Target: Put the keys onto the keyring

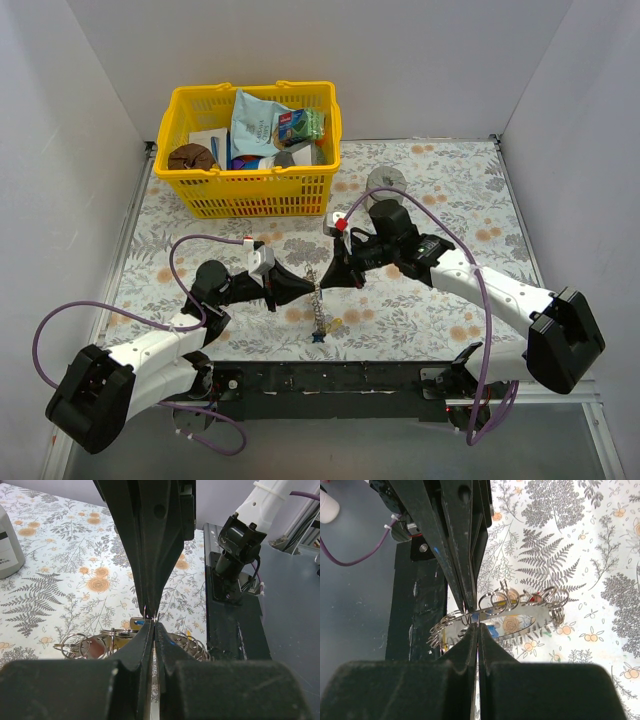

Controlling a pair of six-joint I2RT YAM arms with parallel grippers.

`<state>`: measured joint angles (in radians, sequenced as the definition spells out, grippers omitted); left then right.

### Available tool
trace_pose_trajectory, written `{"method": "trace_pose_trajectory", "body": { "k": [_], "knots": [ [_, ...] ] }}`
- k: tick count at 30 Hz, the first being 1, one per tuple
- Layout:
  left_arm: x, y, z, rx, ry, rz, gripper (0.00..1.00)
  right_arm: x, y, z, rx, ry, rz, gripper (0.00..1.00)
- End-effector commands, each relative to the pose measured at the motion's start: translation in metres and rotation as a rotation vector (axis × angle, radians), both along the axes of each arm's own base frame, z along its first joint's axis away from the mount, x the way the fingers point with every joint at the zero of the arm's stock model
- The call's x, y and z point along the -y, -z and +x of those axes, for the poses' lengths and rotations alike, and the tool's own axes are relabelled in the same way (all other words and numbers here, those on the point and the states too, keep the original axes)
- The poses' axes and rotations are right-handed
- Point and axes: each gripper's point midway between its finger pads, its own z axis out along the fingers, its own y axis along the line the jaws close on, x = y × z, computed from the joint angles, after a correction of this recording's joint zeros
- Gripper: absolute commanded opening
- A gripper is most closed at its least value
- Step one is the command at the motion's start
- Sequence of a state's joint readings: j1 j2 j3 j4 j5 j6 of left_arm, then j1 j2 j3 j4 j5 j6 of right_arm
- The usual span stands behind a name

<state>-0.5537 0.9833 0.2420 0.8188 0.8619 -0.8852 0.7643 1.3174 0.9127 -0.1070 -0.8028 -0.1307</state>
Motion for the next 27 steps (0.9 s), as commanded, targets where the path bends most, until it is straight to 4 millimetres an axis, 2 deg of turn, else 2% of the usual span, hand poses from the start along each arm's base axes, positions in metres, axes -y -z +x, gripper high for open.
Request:
{"method": "trace_pose_trajectory", "body": {
  "k": [1,6,16,23,27],
  "knots": [
    [0.001,-0.019,0.000,0.074,0.000,-0.034,0.00,-0.006,-0.033,0.002,0.067,-0.030,0.069,0.01],
    [0.001,-0.017,0.001,0.070,-0.006,-0.029,0.00,-0.005,-0.035,0.002,0.076,-0.032,0.066,0.01],
    [0.001,-0.017,0.001,0.075,-0.004,-0.029,0.00,0.001,-0.034,0.014,0.118,0.047,0.025,0.01],
    [0.000,-0.019,0.002,0.082,-0.018,-0.033,0.00,0.007,-0.024,0.009,0.125,0.021,-0.006,0.01],
    [0.000,-0.018,0.004,0.080,-0.023,-0.030,0.00,0.008,-0.027,0.001,0.123,-0.020,0.006,0.01]
  ]
}}
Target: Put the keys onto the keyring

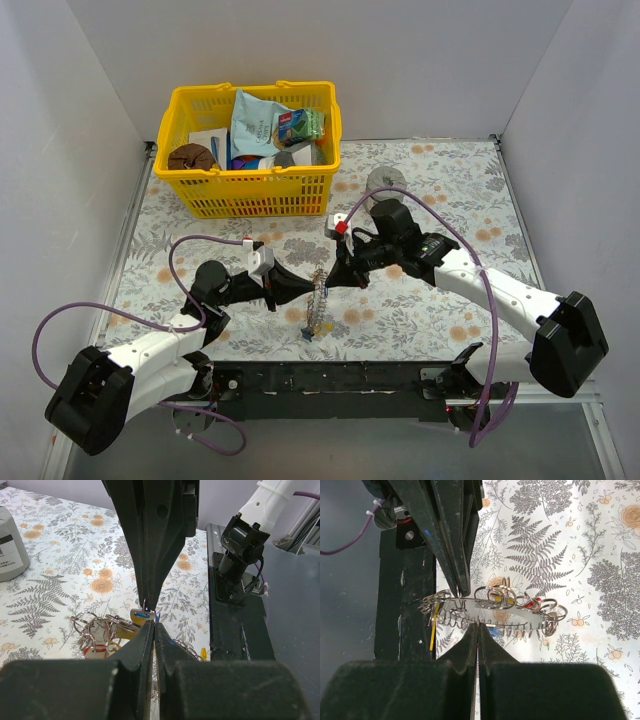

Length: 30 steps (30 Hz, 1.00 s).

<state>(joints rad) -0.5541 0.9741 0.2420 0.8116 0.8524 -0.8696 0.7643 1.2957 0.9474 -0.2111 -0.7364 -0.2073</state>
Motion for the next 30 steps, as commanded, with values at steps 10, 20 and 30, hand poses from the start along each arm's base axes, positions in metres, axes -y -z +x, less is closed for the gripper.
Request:
{"method": "trace_pose_trajectory", "body": {
  "k": [10,20,30],
  "knots": [
    [0.001,-0.014,0.004,0.056,-0.012,-0.023,0.00,-0.007,-0.039,-0.015,0.053,-0.121,0.105,0.01],
    [0.002,-0.014,0.004,0.056,-0.014,-0.020,0.00,-0.014,-0.044,-0.023,0.039,-0.173,0.123,0.01],
    [0.002,-0.015,0.003,0.061,-0.008,-0.020,0.00,-0.018,-0.034,-0.015,0.029,-0.138,0.081,0.01]
  ]
}}
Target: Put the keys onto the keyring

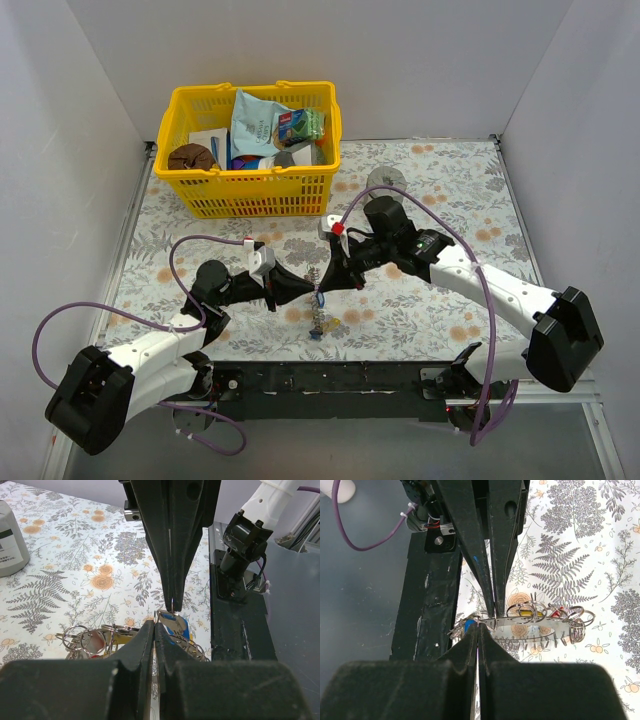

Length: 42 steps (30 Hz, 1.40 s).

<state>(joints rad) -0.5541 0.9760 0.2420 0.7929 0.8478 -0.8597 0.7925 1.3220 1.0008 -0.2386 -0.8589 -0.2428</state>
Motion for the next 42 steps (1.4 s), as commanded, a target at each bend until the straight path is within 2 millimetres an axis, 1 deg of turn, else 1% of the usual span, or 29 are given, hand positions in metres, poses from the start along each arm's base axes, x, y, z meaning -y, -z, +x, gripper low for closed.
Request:
{"method": "trace_pose_trajectory", "body": {
  "k": [1,9,20,25,33,38,42],
  "knots": [
    [0.002,-0.018,0.002,0.067,-0.003,-0.031,0.00,-0.007,-0.015,0.008,0.044,0.008,0.022,0.01],
    [0.001,-0.018,0.001,0.072,-0.004,-0.033,0.00,-0.008,-0.011,0.019,0.051,0.070,-0.005,0.01],
    [0.000,-0.020,-0.002,0.087,0.000,-0.039,0.00,-0.005,0.002,0.026,0.032,0.120,-0.054,0.01],
    [0.000,-0.020,-0.005,0.093,0.007,-0.041,0.00,-0.004,0.004,0.030,0.018,0.135,-0.059,0.01],
    [-0.001,-0.022,-0.006,0.106,0.007,-0.047,0.00,-0.002,0.014,0.030,-0.009,0.139,-0.081,0.01],
    [-0.001,-0.022,-0.007,0.107,0.008,-0.049,0.00,-0.001,0.016,0.031,-0.013,0.141,-0.082,0.01],
    [0.000,-0.023,-0.007,0.109,0.010,-0.052,0.00,-0.002,0.016,0.027,-0.018,0.118,-0.073,0.01]
  ]
}}
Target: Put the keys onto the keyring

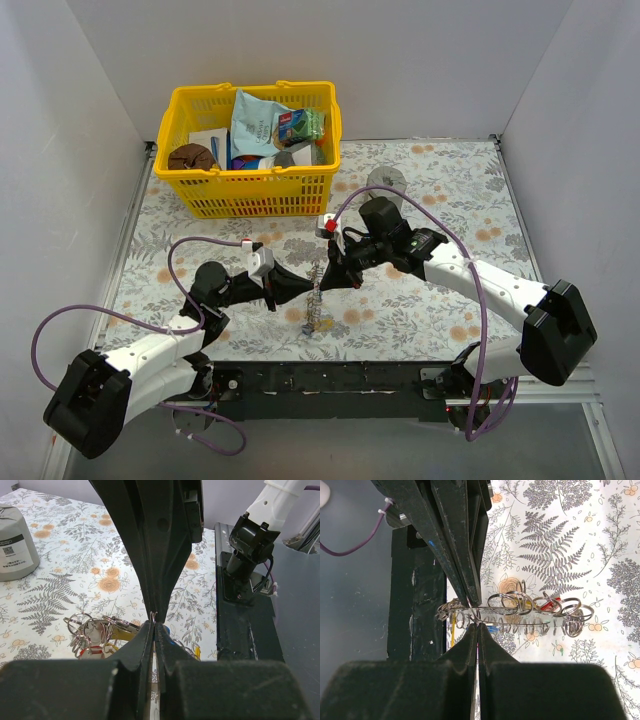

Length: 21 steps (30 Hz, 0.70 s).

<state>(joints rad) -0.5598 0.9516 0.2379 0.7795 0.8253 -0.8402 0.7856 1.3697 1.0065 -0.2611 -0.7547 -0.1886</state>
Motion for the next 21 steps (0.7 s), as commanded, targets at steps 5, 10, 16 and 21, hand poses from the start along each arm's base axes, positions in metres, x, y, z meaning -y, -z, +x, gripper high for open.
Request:
{"method": "trace_pose_trajectory", "body": {
  "k": [5,10,16,21],
  "knots": [
    [0.000,-0.021,-0.009,0.090,0.029,-0.057,0.00,-0.003,-0.007,0.003,0.027,-0.030,0.041,0.01],
    [0.001,-0.020,-0.009,0.087,0.028,-0.058,0.00,-0.002,-0.015,0.001,0.063,-0.041,0.078,0.06],
    [0.000,-0.020,-0.009,0.083,0.026,-0.060,0.00,0.008,-0.024,0.004,0.161,0.018,0.117,0.49],
    [0.000,-0.021,-0.010,0.085,0.028,-0.063,0.00,0.012,-0.038,0.000,0.221,0.023,0.189,0.73]
  ]
}}
